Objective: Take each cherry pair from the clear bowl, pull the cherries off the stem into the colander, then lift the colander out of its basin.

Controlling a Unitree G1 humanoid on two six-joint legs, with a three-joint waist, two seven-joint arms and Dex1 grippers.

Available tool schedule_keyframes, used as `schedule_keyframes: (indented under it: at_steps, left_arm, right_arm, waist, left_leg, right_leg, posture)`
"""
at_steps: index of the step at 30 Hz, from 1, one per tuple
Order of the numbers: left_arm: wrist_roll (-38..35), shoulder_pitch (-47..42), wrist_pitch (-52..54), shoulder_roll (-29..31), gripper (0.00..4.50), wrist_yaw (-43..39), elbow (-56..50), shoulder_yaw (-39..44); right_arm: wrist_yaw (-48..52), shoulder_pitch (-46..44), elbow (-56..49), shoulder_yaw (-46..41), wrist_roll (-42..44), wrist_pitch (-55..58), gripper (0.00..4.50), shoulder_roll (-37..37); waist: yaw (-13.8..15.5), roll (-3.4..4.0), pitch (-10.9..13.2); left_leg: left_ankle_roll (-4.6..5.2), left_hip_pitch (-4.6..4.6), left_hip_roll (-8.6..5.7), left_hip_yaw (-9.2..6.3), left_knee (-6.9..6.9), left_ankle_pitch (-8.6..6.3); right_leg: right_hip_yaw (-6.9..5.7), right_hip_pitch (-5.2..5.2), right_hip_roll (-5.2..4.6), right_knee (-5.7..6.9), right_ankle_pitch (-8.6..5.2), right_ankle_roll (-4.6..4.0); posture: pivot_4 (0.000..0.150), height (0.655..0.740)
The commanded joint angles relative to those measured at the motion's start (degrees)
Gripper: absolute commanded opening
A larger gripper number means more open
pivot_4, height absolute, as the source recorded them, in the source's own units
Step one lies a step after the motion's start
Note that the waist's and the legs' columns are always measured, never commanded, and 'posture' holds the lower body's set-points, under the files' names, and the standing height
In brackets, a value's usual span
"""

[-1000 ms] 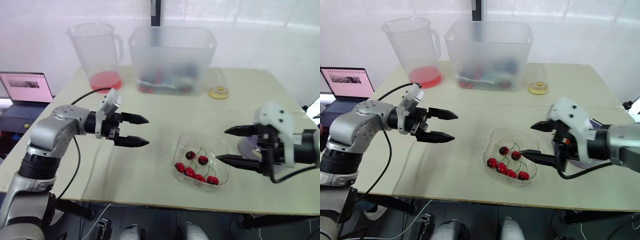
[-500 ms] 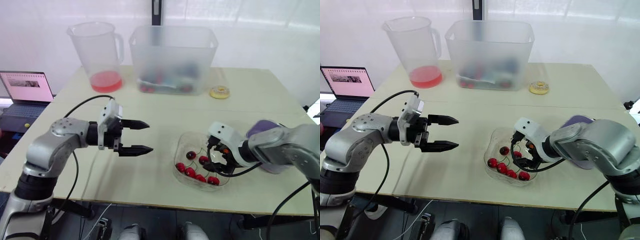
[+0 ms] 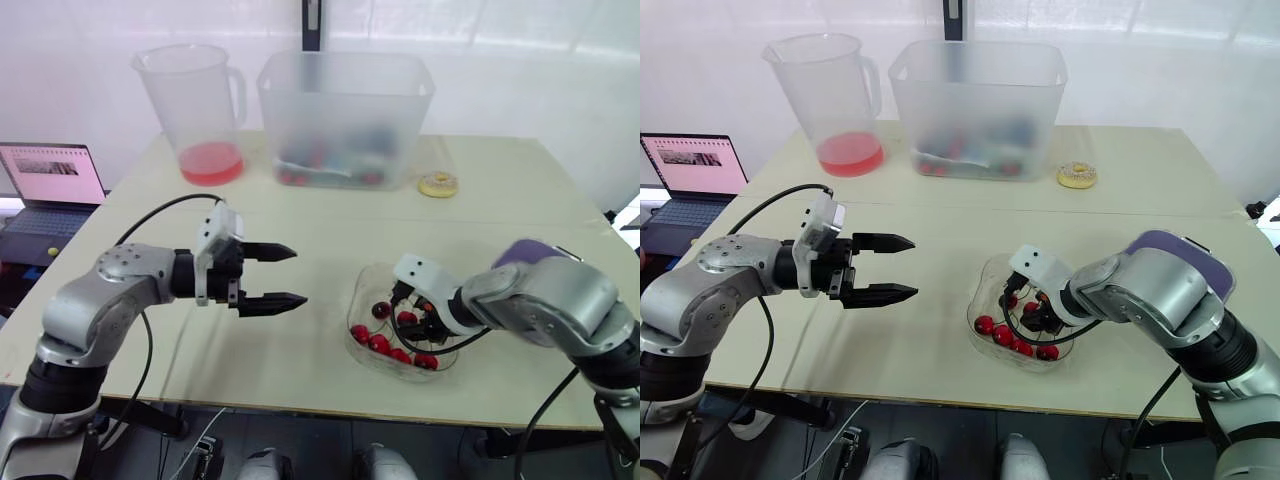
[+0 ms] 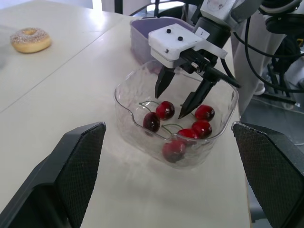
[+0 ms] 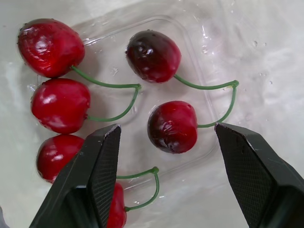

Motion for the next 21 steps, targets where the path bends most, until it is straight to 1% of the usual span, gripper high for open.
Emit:
schedule_keyframes:
  at_steps: [1,2,4,5,7,10,14,17,18,20,21]
  left_arm:
    - [-0.95,-1.08,-0.53,0.98,4.5,-0.35,-1.25,1.14]
    - [-1.09,-1.25,-0.43,0.93,4.5,-0.32,-1.27,1.09]
    - [-1.18,-1.53,-0.41,0.83,4.5,-0.26,-1.24,0.99]
    - [-1.12,-1.63,-0.47,0.8,4.5,-0.25,-1.15,0.92]
    - [-1.3,-2.15,-0.24,0.58,4.5,-0.3,-0.96,0.67]
    - [-2.62,-3.38,0.83,-0.29,4.5,0.13,-1.12,0.71]
    - [-4.18,-5.96,1.97,-1.29,4.5,0.78,0.4,1.32]
    - [-5.87,-7.39,3.04,-2.15,4.5,1.88,1.63,1.99]
    - [-6.94,-8.18,4.02,-2.66,4.5,2.57,2.31,2.35]
    - [-8.48,-9.8,5.6,-3.64,4.5,3.84,3.89,2.94]
    - [-9.6,-10.78,6.57,-4.31,4.5,4.56,4.83,3.37]
  right_arm:
    - [1.25,0.29,-0.42,-0.46,-1.59,-0.09,3.28,0.97]
    - [1.45,0.62,-0.24,-1.07,-1.7,0.06,3.28,1.68]
    - [1.68,0.89,-0.29,-1.13,-2.45,0.2,2.83,2.17]
    - [1.8,0.8,-0.55,-0.5,-2.97,0.14,2.55,1.81]
    - [2.71,-0.32,-1.33,0.94,-3.32,0.07,1.67,0.95]
    - [3.7,-2.24,-1.79,1.11,-3.8,0.22,1.67,0.86]
    - [7.97,-5.68,-5.06,1.04,-3.45,-2.74,1.67,-2.66]
    - [15.74,-6.51,-10.4,-0.4,-3.25,-12.36,1.67,-6.82]
    - [19.03,-6.34,-12.94,-0.95,-4.11,-16.66,1.67,-9.53]
    - [23.95,-5.44,-16.0,-1.9,-6.87,-23.94,1.67,-14.47]
    - [26.06,-4.74,-16.67,-1.81,-9.8,-29.0,1.67,-16.86]
  waist:
    - [0.0,0.0,0.0]
    - [0.0,0.0,0.0]
    - [0.01,0.0,0.0]
    - [0.03,0.0,0.0]
    - [0.05,0.0,0.0]
    - [-0.01,0.0,0.0]
    - [0.06,0.01,0.01]
    - [0.01,0.02,0.01]
    - [-0.01,0.02,0.01]
    - [0.13,0.01,0.03]
    - [0.18,0.01,0.03]
  left_leg:
    - [0.0,0.0,0.0,0.0,0.0,0.0]
    - [0.0,0.0,0.0,0.0,0.0,0.0]
    - [0.0,0.0,0.01,0.0,0.0,0.0]
    - [0.0,0.0,0.01,0.0,0.0,0.0]
    - [0.0,0.0,0.01,0.0,0.0,0.0]
    - [0.01,0.0,0.01,0.0,0.0,0.0]
    - [0.01,0.0,0.01,-0.02,0.0,-0.01]
    - [0.03,-0.01,0.01,-0.02,-0.02,-0.02]
    - [0.04,-0.01,0.02,-0.03,-0.03,-0.02]
    - [0.04,-0.01,0.02,-0.05,-0.04,-0.02]
    - [0.04,-0.02,0.01,-0.07,-0.04,-0.02]
  right_leg:
    - [-0.01,0.0,0.04,0.0,0.0,0.0]
    - [-0.01,0.0,0.09,0.0,0.0,0.0]
    - [0.0,0.0,0.12,0.0,0.0,0.0]
    - [0.0,0.0,0.12,0.0,0.0,0.0]
    - [0.0,0.0,0.12,0.0,0.0,0.0]
    - [0.0,0.0,0.12,-0.01,0.0,0.0]
    - [0.0,0.0,0.13,-0.01,0.0,0.0]
    - [0.0,0.0,0.13,-0.05,0.0,0.0]
    - [0.0,0.0,0.16,-0.06,0.0,0.0]
    - [0.0,0.0,0.17,-0.07,0.0,0.01]
    - [0.0,0.01,0.17,-0.08,0.0,0.01]
  posture:
    - [0.15,0.7078]
    - [0.15,0.7078]
    - [0.15,0.7078]
    - [0.15,0.7078]
    - [0.15,0.7078]
    - [0.15,0.7078]
    - [0.15,0.7078]
    - [0.15,0.7078]
    - [0.15,0.7078]
    - [0.15,0.7078]
    - [0.15,0.7078]
